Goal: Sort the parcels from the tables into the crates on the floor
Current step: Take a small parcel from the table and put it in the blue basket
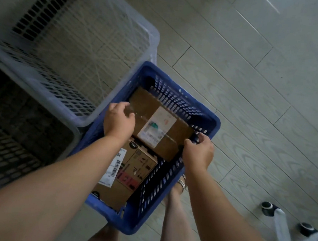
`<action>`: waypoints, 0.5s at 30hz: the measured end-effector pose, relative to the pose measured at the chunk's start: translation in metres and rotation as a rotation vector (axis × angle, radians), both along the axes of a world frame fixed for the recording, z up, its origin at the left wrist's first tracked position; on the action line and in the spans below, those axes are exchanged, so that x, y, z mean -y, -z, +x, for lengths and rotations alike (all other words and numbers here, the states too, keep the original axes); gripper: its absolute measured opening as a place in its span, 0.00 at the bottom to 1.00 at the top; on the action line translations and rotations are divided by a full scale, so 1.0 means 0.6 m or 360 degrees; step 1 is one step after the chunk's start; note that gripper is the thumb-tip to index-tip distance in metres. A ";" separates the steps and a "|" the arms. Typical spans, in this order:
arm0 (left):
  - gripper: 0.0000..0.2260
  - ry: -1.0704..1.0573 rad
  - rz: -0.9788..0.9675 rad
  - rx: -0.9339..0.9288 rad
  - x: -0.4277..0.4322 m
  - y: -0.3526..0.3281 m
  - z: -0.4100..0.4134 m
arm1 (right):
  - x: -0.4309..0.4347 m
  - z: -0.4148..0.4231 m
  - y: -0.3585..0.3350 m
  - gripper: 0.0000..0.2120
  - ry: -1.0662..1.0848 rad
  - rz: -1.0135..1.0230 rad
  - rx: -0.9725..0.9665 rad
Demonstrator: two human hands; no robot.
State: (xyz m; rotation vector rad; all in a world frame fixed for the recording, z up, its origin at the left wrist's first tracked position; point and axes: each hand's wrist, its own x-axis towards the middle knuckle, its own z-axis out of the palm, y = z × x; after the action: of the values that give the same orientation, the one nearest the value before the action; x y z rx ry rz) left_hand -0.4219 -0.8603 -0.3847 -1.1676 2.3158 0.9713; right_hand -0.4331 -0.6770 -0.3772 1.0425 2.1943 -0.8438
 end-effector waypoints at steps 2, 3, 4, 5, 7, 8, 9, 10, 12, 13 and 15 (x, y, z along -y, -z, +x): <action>0.15 -0.0072 0.0164 0.0102 -0.006 0.011 0.007 | 0.005 -0.006 0.003 0.23 -0.0072 -0.0047 -0.0044; 0.16 -0.0098 0.0251 0.0153 -0.011 0.016 0.009 | 0.008 -0.008 0.009 0.23 -0.0108 -0.0088 -0.0046; 0.17 -0.0113 0.0329 0.0199 -0.016 0.020 0.011 | 0.012 -0.010 0.015 0.24 -0.0138 -0.0134 -0.0027; 0.19 -0.0126 0.0392 0.0245 -0.022 0.026 0.013 | 0.015 -0.012 0.025 0.25 -0.0166 -0.0180 0.0008; 0.23 -0.0163 0.0458 0.0301 -0.031 0.040 0.015 | 0.021 -0.013 0.046 0.26 -0.0249 -0.0236 0.0100; 0.25 -0.0209 0.0467 0.0296 -0.034 0.048 0.015 | 0.023 -0.015 0.056 0.27 -0.0294 -0.0247 0.0135; 0.27 -0.0294 0.0485 0.0290 -0.035 0.057 0.015 | 0.023 -0.017 0.067 0.27 -0.0342 -0.0245 0.0157; 0.28 -0.0404 0.0514 0.0291 -0.036 0.067 0.013 | 0.022 -0.019 0.080 0.28 -0.0406 -0.0223 0.0168; 0.27 -0.0571 0.0558 0.0314 -0.034 0.087 0.011 | 0.017 -0.030 0.105 0.29 -0.0570 -0.0153 0.0171; 0.26 -0.0527 0.0519 0.0333 -0.035 0.091 0.010 | 0.015 -0.038 0.115 0.30 -0.0638 -0.0128 0.0169; 0.26 -0.0144 0.0297 0.0345 -0.036 0.104 0.013 | 0.014 -0.056 0.137 0.32 -0.0730 -0.0115 0.0196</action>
State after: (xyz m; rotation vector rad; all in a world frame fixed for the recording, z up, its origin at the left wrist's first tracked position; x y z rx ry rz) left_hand -0.4141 -0.8390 -0.4471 -1.2418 1.9744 1.0135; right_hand -0.4665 -0.6856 -0.4591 0.5064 2.1552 -0.6234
